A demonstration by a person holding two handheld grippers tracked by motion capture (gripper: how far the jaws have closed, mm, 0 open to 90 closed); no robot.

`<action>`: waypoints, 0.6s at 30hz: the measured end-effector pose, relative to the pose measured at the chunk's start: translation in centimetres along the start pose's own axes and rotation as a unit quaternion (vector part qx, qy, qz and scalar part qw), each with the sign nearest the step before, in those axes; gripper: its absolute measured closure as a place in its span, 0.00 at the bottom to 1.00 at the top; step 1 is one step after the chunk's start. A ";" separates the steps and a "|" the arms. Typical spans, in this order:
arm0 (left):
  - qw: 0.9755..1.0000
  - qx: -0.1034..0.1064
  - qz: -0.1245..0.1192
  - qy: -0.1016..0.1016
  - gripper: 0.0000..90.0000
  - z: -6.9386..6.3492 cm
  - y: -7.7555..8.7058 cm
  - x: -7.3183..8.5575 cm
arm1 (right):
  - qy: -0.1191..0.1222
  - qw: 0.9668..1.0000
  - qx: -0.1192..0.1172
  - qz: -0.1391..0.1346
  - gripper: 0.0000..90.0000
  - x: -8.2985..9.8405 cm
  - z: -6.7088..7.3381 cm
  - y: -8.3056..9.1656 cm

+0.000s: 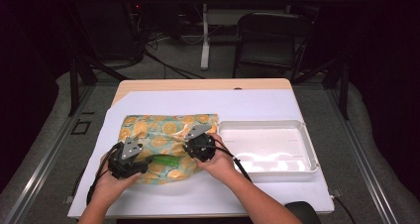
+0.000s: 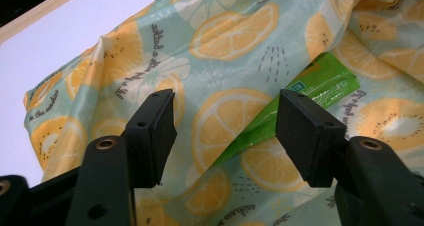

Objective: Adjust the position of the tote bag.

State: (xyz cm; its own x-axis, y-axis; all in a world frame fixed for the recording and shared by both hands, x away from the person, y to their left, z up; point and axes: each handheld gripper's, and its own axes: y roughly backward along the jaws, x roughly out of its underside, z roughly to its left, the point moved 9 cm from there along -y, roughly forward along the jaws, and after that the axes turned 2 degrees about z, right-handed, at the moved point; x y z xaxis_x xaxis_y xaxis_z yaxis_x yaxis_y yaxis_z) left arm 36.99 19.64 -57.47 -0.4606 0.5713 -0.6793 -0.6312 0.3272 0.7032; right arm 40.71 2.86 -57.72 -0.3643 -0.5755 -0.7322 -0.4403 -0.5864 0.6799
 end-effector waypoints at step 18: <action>0.999 -0.037 0.019 -0.017 0.74 1.0 -0.5 1.0 | -0.001 1.000 -0.003 0.000 0.89 0.3 0.1 0.0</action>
State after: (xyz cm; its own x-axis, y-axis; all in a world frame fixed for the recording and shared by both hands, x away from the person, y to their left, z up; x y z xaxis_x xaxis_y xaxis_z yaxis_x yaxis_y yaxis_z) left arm 37.48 20.74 -58.33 -0.4647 0.6080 -0.6438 -0.6580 0.2495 0.7105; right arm 40.56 2.72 -57.98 -0.3667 -0.5743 -0.7320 -0.4357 -0.5892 0.6805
